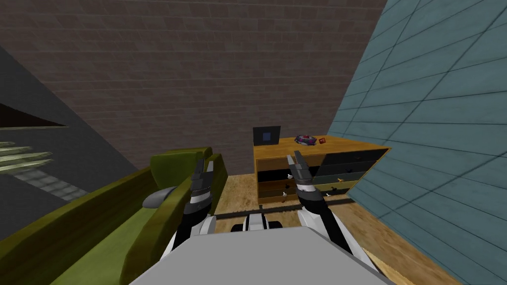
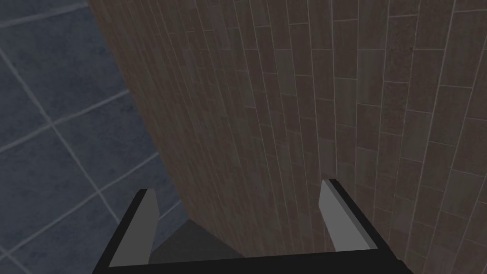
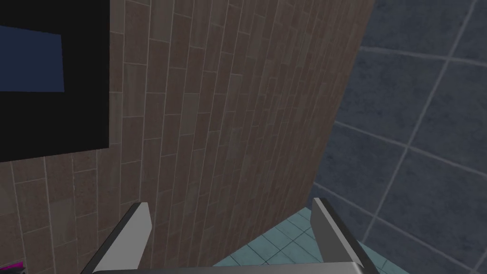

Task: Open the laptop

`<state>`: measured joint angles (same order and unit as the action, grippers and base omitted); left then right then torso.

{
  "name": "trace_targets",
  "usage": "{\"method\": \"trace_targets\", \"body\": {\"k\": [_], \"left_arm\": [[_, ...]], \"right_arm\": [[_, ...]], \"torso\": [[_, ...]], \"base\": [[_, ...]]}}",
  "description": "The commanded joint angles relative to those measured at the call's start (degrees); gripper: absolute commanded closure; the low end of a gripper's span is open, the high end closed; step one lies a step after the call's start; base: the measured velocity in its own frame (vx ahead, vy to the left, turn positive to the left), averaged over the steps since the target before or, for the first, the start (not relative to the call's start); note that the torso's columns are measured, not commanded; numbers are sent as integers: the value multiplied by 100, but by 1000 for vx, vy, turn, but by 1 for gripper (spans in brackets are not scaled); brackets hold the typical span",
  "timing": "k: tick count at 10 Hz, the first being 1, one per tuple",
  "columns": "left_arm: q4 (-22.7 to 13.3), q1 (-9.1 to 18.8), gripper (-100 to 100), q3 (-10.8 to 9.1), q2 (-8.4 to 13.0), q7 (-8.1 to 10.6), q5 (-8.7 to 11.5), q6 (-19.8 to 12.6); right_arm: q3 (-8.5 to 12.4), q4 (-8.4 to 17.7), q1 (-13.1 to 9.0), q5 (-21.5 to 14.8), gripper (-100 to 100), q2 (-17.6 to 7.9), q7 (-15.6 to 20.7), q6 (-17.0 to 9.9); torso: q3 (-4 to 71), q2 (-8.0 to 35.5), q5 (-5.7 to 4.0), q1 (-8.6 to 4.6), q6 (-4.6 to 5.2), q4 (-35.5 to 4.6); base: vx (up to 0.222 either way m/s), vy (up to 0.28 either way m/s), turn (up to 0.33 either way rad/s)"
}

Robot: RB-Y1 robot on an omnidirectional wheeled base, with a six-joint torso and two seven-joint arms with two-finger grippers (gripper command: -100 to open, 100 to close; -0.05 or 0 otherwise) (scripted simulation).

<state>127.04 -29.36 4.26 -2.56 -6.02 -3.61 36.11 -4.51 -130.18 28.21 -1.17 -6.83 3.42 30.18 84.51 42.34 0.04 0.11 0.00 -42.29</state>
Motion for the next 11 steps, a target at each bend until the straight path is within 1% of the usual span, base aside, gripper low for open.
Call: {"method": "trace_targets", "body": {"k": [1,2,3,4,6,7,8,9,10,11], "left_arm": [[0,-1,0,0,0,0,0,0],[0,0,0,0,0,0,0,0],[0,0,0,0,0,0,0,0],[0,-1,0,-1,0,0,0,0],[0,1,0,0,0,0,0,0],[0,1,0,0,0,0,0,0],[0,-1,0,-1,0,0,0,0],[0,0,0,0,0,0,0,0],[0,-1,0,-1,1,0,0,0],[0,0,0,-1,1,0,0,0]], "right_arm": [[-115,318,-149,-83,-100,-465,-119,-224],[-177,454,-217,-127,-100,-636,-165,-338],[-177,454,-217,-127,-100,-718,-165,-338],[-244,605,-292,-175,-100,-943,-214,-463],[-388,940,-454,-279,-100,-1315,-318,-735],[-388,940,-454,-279,-100,-1438,-318,-735],[-463,1121,-540,-335,-100,-1659,-370,-881],[-463,1121,-540,-335,-100,-1707,-370,-881],[-540,1309,-626,-394,-100,-1933,-421,-1031],[-540,1309,-626,-394,-100,-1989,-421,-1031]], "torso": [[3,-1,-3,-9,3,0],[3,-2,-2,-4,-2,-1],[4,-3,-2,-6,-1,0],[8,-10,-5,-21,4,1],[3,0,-1,1,-3,0],[-2,7,1,1,0,-3],[5,-5,-5,-21,8,-1],[10,-13,-6,-16,-2,3],[12,-16,-6,-22,3,3],[9,-10,-5,-12,-3,2]], "base": [[-84,98,191],[-86,103,310],[-56,68,132],[-48,67,228],[-99,121,448],[-59,82,87],[-45,98,208],[-31,72,161],[-37,83,285],[-33,67,150]]}}
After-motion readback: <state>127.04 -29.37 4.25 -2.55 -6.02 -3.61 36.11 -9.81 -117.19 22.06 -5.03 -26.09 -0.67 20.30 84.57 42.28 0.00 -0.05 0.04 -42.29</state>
